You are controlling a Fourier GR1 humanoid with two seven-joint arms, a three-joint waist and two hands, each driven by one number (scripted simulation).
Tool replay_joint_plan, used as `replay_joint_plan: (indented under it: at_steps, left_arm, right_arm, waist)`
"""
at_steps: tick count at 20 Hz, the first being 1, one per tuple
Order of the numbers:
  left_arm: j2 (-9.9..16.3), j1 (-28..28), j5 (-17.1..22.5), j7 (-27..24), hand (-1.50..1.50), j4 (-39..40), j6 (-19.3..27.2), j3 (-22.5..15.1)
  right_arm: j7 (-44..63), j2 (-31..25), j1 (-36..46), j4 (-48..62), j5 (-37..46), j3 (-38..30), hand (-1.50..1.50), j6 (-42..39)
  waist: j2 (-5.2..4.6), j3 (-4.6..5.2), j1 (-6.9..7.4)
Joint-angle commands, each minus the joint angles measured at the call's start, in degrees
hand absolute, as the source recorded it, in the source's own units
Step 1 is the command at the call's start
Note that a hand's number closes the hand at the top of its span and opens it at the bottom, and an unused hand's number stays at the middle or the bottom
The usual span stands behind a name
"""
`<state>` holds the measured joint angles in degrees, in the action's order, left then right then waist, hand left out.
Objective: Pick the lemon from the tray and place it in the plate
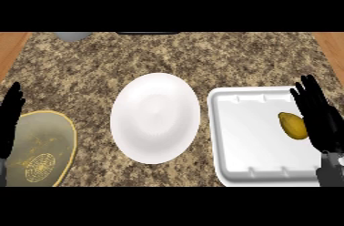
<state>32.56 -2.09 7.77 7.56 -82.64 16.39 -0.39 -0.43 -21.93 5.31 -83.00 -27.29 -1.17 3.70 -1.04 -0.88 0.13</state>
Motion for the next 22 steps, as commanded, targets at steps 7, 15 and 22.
replay_joint_plan:
  at_steps: [7, 15, 22]
  left_arm:
    - [-2.85, 3.18, -4.60, -9.35, 0.00, -3.41, -2.55, -6.61]
    - [-3.94, 10.23, -5.56, -15.26, 0.00, -4.36, -3.75, -5.70]
    - [-4.64, 5.20, -6.40, -13.21, 0.00, -1.84, -5.35, -4.15]
  right_arm:
    - [-0.44, -13.60, 7.11, 1.07, -0.18, -6.30, -1.50, -12.83]
    - [-14.40, 0.46, -7.31, -4.97, -14.08, -18.76, -1.50, -12.69]
    - [-11.41, -12.37, -10.65, 0.03, -13.80, -21.57, -1.50, -30.74]
  waist:
    - [0.83, 1.23, 0.31]
    - [1.36, 0.88, -0.81]
    - [1.07, 0.85, -0.60]
